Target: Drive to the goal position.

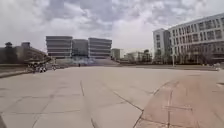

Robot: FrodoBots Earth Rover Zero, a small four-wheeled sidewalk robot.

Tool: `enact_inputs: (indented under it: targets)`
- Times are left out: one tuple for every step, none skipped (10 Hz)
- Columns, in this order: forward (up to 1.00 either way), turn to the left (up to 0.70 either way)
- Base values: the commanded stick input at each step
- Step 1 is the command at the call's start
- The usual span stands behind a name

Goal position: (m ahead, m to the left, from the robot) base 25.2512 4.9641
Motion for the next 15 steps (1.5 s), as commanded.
enact_inputs:
  targets:
    - [0.70,0.00]
    - [0.70,0.00]
    - [0.70,0.00]
    - [0.70,0.00]
    - [0.70,0.00]
    - [0.70,0.00]
    - [0.70,0.00]
    - [0.70,0.00]
    - [0.70,0.00]
    - [0.70,0.00]
    - [0.70,0.00]
    - [0.70,0.00]
    - [0.70,0.00]
    - [0.70,0.00]
    - [0.70,0.00]
